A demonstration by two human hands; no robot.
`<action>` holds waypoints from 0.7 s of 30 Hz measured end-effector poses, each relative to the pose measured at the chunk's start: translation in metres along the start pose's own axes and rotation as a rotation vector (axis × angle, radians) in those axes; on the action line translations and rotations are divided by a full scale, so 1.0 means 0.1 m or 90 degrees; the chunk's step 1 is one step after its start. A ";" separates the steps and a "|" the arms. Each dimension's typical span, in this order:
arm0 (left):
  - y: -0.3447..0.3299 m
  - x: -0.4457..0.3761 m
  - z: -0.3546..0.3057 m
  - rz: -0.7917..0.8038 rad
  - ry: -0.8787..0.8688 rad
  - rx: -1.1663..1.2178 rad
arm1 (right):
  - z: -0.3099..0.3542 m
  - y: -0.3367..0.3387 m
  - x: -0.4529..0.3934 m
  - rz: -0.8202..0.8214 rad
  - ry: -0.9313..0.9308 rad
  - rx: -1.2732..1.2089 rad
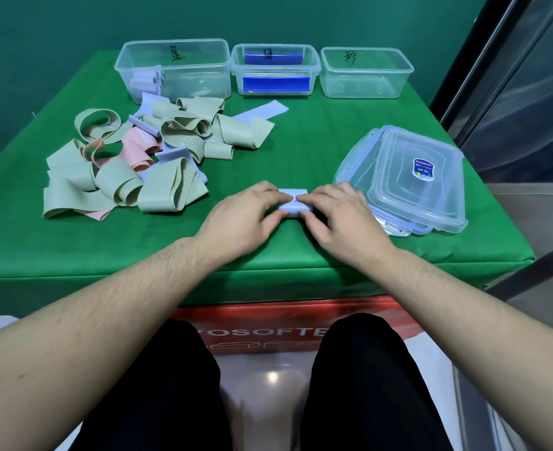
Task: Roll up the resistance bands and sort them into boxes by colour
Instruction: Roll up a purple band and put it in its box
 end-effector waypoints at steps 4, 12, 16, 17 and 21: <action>-0.05 0.19 0.00 -0.018 -0.014 0.045 | 0.05 0.00 0.20 -0.015 0.026 -0.034; -0.11 0.28 -0.04 -0.036 -0.018 0.067 | 0.11 0.00 0.27 -0.036 0.017 -0.038; -0.11 0.25 -0.06 -0.027 0.009 0.051 | 0.12 0.02 0.27 -0.057 0.024 0.010; -0.11 0.25 -0.06 -0.027 0.012 0.050 | 0.13 0.01 0.27 -0.056 0.029 0.029; -0.11 0.25 -0.08 -0.048 0.001 0.060 | 0.12 -0.01 0.29 -0.051 0.026 0.056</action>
Point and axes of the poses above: each hand's wrist, its own x-axis away from the middle knuckle, its own y-axis out of the back of the hand, z = x × y, the point moved 3 cm from there along -x, towards the middle knuckle, and after that the axes turned 15 degrees about z, right-handed, at the moved point
